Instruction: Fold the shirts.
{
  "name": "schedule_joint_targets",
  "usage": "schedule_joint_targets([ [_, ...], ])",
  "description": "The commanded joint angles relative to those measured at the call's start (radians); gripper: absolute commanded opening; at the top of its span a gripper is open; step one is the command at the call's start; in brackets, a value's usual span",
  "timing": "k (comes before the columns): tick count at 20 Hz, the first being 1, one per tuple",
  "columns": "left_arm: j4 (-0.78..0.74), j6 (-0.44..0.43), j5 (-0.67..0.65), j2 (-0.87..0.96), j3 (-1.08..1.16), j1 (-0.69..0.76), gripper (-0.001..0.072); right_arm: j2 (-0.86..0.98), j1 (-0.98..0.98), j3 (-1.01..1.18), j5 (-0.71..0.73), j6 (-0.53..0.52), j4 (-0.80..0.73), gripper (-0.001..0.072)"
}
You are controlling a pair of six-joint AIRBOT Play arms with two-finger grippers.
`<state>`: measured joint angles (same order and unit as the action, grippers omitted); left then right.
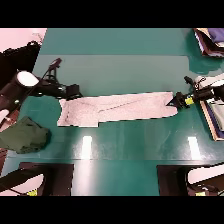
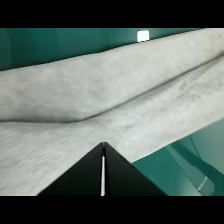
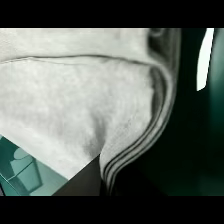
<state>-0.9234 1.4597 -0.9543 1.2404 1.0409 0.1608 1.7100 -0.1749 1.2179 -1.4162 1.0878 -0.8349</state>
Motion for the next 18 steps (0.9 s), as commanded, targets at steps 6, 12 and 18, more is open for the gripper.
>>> schedule_joint_targets([
  [6,0.044,0.0,0.044,0.411,0.287,0.328,0.002,-0.246,0.064,0.134,-0.06,0.095,0.109,0.0015],
  [12,0.086,0.012,0.023,0.596,0.452,0.417,0.002,-0.303,0.246,0.344,-0.093,0.192,0.111,0.0015],
  [18,0.093,0.034,0.079,0.619,0.467,0.425,0.002,-0.303,0.431,0.438,-0.083,0.199,0.109,0.0015],
])
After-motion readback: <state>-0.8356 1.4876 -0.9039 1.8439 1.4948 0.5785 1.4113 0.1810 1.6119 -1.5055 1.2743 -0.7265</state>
